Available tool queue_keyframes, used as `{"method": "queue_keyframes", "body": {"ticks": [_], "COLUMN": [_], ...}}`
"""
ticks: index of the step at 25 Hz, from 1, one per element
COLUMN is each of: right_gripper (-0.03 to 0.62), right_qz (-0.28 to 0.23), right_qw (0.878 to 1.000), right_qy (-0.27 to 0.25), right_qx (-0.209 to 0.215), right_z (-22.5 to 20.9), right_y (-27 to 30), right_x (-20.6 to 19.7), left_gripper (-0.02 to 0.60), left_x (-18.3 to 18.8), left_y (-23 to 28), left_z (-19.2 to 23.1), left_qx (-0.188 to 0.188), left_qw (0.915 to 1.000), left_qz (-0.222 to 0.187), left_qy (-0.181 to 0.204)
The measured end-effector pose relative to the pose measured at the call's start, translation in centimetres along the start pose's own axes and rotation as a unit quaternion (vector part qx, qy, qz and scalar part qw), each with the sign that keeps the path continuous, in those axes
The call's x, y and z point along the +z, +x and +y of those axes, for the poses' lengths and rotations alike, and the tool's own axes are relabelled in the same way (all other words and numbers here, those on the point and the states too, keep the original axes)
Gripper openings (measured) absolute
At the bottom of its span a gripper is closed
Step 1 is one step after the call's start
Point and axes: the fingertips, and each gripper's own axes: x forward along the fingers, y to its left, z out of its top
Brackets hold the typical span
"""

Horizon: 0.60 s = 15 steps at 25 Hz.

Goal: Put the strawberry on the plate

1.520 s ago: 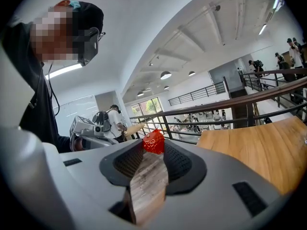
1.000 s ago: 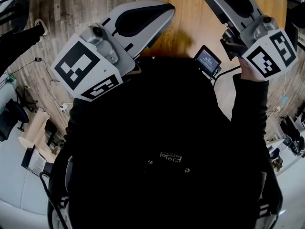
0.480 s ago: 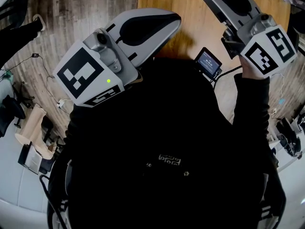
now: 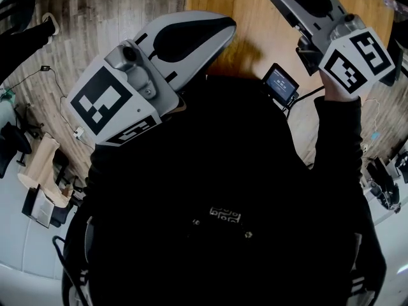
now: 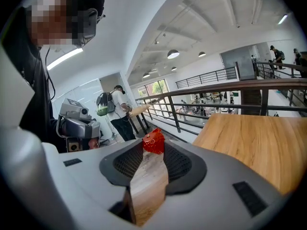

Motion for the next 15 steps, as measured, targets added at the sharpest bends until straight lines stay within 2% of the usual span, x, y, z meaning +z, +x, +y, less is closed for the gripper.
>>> {"method": "queue_keyframes", "body": {"ticks": [4,15], "right_gripper": [0.144,0.144], "right_qz": [-0.001,0.025], "right_qw": [1.000,0.999], "right_qy": [0.018,0.028], "right_qx": [0.006,-0.003], "right_z": [-0.2,-2.3], "right_y": [0.1,1.3], "right_x": [-0.2,-2.6], "left_gripper": [-0.002,-0.002], "left_x": [0.1,-1.3], "left_y": [-0.1,-0.2], "left_z": [-0.4,-0.5], "left_qx": [-0.003,0.008], "left_qw": [0.9999,0.9996], "left_qz": [-0.004,-0.002], "left_qy": [-0.014,-0.028]}}
